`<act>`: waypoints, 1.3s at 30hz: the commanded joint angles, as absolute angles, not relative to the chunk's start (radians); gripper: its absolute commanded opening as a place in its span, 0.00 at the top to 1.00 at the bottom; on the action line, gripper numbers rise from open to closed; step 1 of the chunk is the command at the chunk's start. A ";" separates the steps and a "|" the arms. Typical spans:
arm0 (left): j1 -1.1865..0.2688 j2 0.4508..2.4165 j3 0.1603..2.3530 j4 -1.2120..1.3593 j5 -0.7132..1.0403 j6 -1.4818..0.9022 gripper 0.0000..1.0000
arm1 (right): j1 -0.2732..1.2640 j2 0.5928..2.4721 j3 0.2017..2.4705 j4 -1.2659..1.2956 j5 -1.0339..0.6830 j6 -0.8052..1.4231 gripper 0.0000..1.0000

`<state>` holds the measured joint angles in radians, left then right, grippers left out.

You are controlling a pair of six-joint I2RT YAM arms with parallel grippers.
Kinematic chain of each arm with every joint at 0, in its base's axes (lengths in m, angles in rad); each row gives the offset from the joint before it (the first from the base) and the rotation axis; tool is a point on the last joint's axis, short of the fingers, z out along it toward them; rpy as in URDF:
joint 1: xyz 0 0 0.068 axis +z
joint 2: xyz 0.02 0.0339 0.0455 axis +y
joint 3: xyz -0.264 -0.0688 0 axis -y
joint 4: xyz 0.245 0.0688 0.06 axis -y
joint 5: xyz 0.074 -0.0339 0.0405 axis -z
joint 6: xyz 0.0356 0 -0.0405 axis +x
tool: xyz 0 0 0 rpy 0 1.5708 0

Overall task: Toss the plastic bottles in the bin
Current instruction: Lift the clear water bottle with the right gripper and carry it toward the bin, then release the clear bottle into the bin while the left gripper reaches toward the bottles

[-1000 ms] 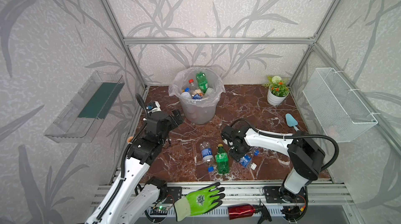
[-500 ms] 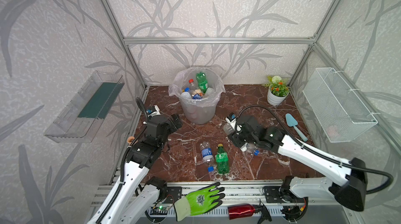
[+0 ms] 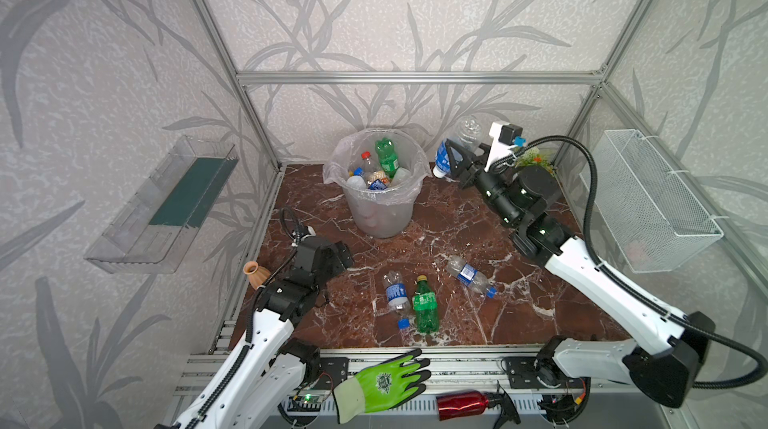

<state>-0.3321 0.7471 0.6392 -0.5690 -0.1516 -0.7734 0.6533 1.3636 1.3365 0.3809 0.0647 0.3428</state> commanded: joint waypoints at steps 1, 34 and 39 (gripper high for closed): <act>-0.342 0.726 0.628 -0.577 -0.147 -0.813 0.03 | 0.658 1.528 1.510 0.401 -0.044 0.487 0.53; -0.723 1.008 0.685 -0.482 -0.059 -0.966 0.06 | 0.486 1.247 1.097 -0.138 0.103 0.362 0.03; -0.751 1.106 0.699 -0.429 0.005 -0.990 0.06 | 0.406 1.084 0.879 -0.205 0.112 0.399 0.03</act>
<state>-0.7391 1.0718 0.6693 -0.4744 -0.0383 -0.9562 0.4324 1.1622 0.9276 -0.1822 0.0906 0.3676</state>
